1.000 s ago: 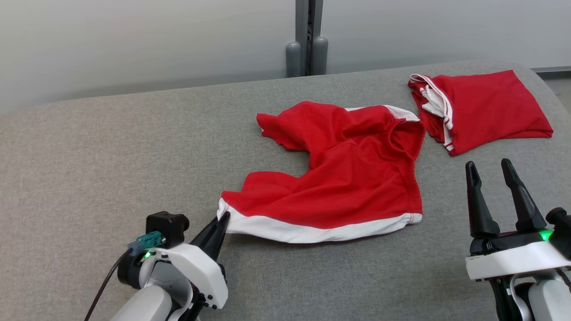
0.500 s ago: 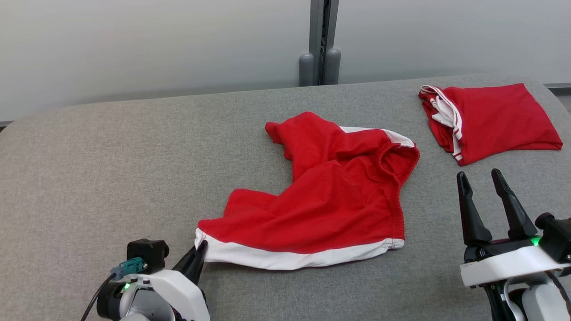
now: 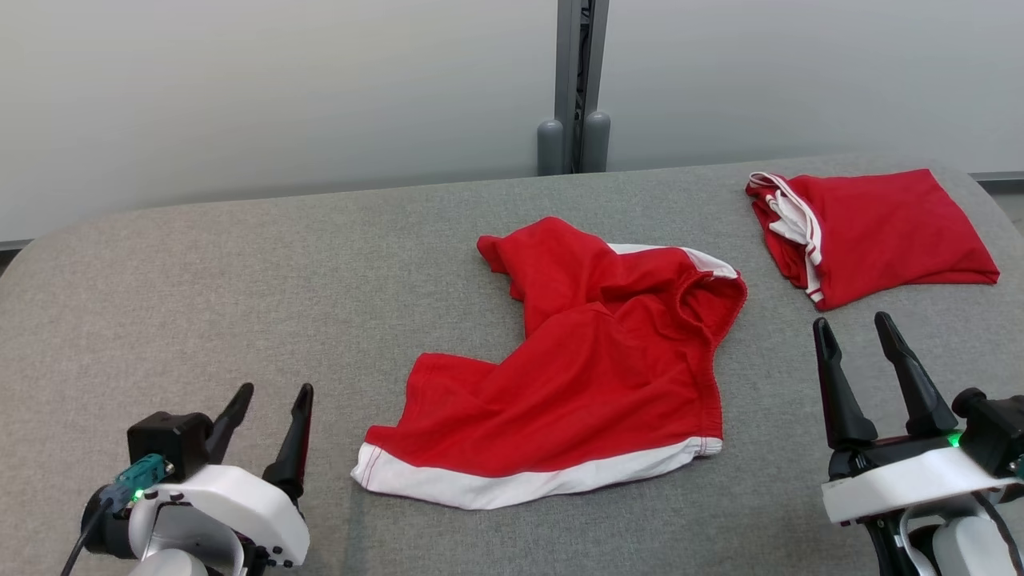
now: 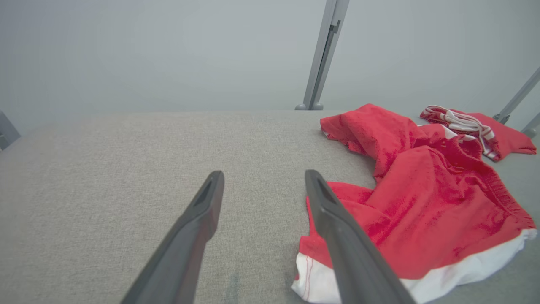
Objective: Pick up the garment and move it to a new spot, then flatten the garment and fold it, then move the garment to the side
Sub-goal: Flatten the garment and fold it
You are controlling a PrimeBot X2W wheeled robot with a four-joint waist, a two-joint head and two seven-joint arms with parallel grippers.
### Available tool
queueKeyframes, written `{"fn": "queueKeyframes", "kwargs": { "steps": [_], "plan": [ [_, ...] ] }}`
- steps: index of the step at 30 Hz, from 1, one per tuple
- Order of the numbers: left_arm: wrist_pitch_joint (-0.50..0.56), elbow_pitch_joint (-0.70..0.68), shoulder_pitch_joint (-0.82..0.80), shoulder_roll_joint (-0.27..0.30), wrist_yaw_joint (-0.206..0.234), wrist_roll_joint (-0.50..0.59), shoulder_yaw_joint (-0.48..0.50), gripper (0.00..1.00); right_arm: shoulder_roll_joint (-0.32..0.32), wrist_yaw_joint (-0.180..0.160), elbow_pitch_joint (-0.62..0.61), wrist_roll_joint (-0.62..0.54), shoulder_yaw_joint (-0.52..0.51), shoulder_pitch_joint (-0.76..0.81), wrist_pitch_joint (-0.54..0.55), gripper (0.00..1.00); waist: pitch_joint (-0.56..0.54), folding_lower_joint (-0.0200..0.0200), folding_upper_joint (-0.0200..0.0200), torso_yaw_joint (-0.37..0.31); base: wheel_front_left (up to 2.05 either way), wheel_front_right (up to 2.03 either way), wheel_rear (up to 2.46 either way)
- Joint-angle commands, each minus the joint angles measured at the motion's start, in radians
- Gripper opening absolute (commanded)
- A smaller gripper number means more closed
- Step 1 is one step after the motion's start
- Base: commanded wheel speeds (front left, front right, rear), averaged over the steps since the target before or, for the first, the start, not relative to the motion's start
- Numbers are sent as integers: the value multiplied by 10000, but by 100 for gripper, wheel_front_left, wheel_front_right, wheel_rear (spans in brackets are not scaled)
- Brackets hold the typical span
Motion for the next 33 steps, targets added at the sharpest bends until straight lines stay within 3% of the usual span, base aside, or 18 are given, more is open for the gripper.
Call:
{"fn": "queueKeyframes", "kwargs": {
  "steps": [1,9,16,26,33],
  "plan": [
    [-186,-302,149,147,196,173,137,100,-24,4,10,-39,39,169,-59,100,-80,0,0,29,0,0,0],
    [-1195,-1786,375,544,939,757,713,100,-25,4,-109,-62,303,238,-59,100,-251,0,0,76,0,0,0],
    [-1841,-1939,914,-213,1346,1092,1176,100,165,4,-43,35,554,491,-57,100,-327,0,0,-7,0,0,0],
    [-1900,-1132,1546,-1464,583,2062,2333,100,292,4,-299,-195,285,793,-57,100,-371,0,0,-8,0,0,0],
    [-1902,-883,1793,-1997,16,2597,2975,100,262,4,-361,-288,150,763,-57,100,-389,0,0,33,0,0,0]
  ]
}}
